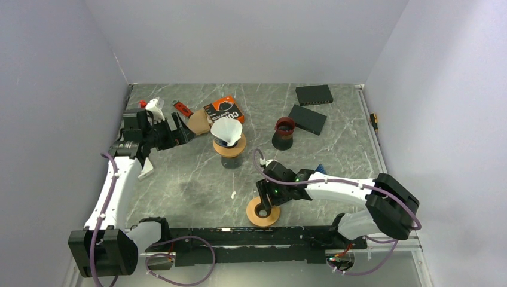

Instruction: Place the coffee filter in the dripper

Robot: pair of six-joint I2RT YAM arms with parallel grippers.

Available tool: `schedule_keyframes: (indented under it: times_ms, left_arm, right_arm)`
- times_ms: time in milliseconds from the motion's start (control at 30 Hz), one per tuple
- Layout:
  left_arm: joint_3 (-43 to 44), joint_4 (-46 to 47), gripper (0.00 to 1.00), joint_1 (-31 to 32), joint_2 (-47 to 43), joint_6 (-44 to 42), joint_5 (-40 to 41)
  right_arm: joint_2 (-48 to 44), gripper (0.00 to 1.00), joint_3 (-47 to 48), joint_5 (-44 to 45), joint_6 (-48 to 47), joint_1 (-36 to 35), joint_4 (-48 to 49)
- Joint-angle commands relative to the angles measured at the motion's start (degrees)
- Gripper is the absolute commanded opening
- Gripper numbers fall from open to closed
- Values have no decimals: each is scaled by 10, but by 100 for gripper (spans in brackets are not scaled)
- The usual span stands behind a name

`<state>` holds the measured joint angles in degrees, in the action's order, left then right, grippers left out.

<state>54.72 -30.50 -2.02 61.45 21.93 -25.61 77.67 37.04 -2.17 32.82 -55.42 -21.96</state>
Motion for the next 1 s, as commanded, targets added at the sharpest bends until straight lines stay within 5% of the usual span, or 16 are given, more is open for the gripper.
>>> schedule_keyframes:
  times_ms: [0, 300, 467, 967]
  left_arm:
    - [26, 19, 99, -2, 5, 5, -2]
    - [21, 32, 100, -2, 4, 18, -6]
    - [30, 37, 99, -2, 12, 25, -18]
    - [63, 25, 100, -2, 17, 29, -28]
  right_arm:
    - [11, 63, -1, 51, 17, -21, -75]
    - [-21, 68, -17, 50, 47, -37, -107]
    - [-14, 51, -19, 65, 54, -37, -101]
    - [-61, 36, 45, 131, 55, -34, -144]
